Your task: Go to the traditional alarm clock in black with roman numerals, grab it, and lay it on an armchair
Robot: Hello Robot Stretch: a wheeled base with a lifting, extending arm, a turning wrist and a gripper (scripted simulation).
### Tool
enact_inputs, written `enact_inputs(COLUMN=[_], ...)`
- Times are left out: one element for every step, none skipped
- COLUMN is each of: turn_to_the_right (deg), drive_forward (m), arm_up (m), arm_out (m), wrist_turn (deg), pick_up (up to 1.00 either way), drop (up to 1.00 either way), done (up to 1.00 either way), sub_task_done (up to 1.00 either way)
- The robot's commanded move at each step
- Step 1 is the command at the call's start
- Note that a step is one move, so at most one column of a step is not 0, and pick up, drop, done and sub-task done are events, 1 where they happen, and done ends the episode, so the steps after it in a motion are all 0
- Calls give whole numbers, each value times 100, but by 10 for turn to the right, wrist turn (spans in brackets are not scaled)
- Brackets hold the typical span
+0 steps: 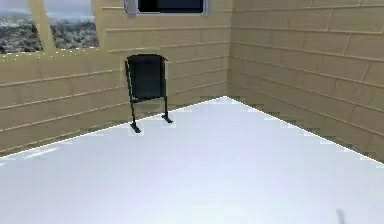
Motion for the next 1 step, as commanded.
enact_inputs(turn_to_the_right=[-450], drive_forward=[0], arm_up=[0], arm_out=[0], wrist_turn=[0], pick_up=[0], drop=[0], done=[0], sub_task_done=[0])
